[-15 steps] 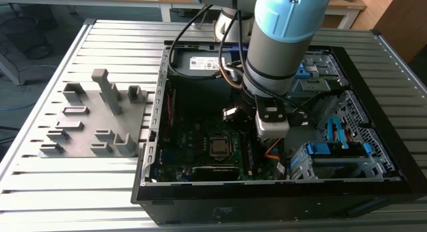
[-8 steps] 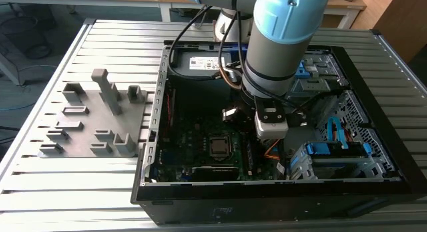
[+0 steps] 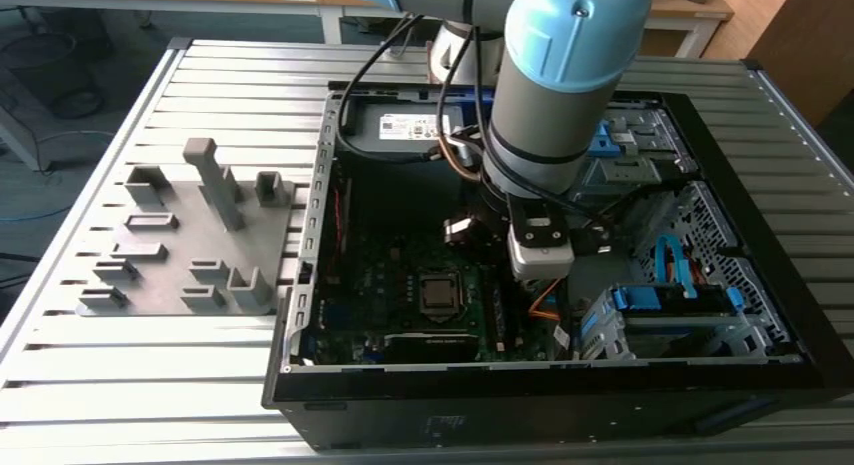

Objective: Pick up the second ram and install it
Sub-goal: 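Insert the second ram into the second slot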

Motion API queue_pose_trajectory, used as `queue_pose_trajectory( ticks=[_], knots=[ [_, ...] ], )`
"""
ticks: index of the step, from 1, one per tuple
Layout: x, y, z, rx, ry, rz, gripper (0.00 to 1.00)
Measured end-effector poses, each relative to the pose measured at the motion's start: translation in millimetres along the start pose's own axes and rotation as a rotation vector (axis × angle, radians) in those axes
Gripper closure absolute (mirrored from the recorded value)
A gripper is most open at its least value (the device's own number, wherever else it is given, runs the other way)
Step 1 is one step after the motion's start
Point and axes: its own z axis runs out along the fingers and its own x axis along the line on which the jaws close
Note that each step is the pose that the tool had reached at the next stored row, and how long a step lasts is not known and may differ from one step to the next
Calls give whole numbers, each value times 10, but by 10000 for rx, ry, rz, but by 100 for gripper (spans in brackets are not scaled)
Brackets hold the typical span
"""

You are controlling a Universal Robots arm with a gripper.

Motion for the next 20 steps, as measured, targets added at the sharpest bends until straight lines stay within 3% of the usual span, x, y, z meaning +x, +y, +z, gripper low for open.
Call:
queue_pose_trajectory(
  ticks=[15,20],
  knots=[
    [-5,-21,38,-28,-1,0,86],
    [-4,-25,13,-6,31,2,86]
  ],
)
